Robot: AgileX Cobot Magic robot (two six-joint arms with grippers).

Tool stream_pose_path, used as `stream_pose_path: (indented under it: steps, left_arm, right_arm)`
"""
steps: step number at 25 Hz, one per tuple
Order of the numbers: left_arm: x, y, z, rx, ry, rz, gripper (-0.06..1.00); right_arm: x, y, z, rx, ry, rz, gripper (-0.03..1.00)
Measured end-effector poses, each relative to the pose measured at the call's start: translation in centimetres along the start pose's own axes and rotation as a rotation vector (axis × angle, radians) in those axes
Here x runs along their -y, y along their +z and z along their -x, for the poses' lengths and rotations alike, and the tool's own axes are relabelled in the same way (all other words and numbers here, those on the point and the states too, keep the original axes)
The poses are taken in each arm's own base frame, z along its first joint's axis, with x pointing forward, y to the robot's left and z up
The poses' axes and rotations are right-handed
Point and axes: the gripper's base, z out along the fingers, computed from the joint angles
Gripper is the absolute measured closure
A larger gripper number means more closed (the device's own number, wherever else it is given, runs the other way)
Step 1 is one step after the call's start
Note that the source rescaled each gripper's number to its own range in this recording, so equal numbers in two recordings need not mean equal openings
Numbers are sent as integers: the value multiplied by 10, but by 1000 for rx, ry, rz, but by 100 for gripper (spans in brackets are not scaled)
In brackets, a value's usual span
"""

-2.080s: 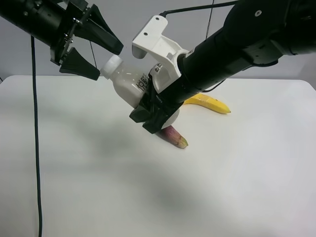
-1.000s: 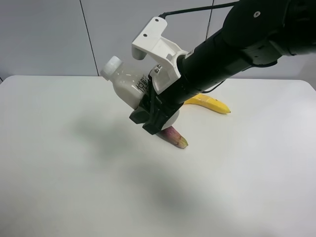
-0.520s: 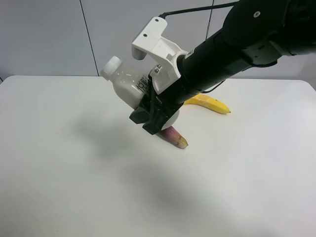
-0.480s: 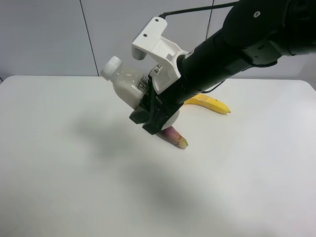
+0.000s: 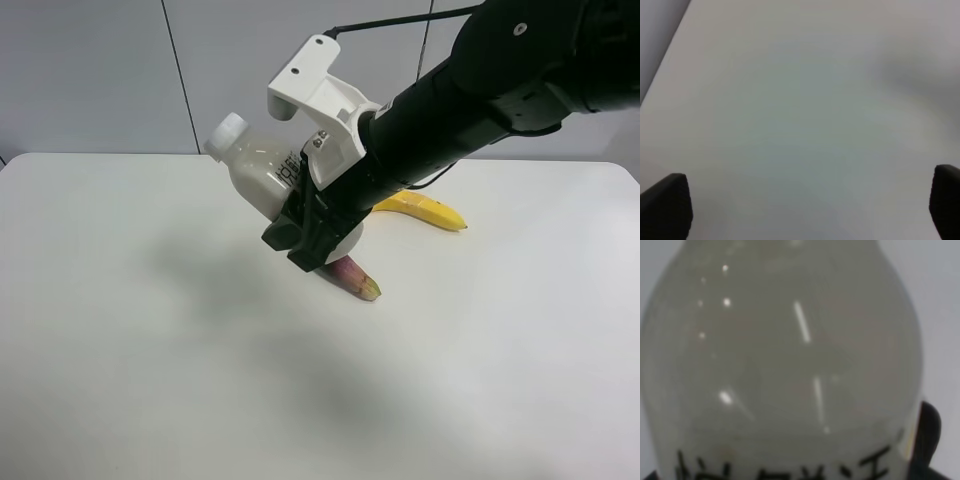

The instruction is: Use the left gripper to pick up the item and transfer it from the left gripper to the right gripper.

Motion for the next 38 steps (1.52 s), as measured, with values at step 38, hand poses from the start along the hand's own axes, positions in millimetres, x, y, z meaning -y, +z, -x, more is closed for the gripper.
stream_pose_path:
  steps: [38]
  left_arm:
    - [-2,2,-1,6,41,-57,8]
  right_arm:
    - [81,-90,-69,-238,558,-297,97]
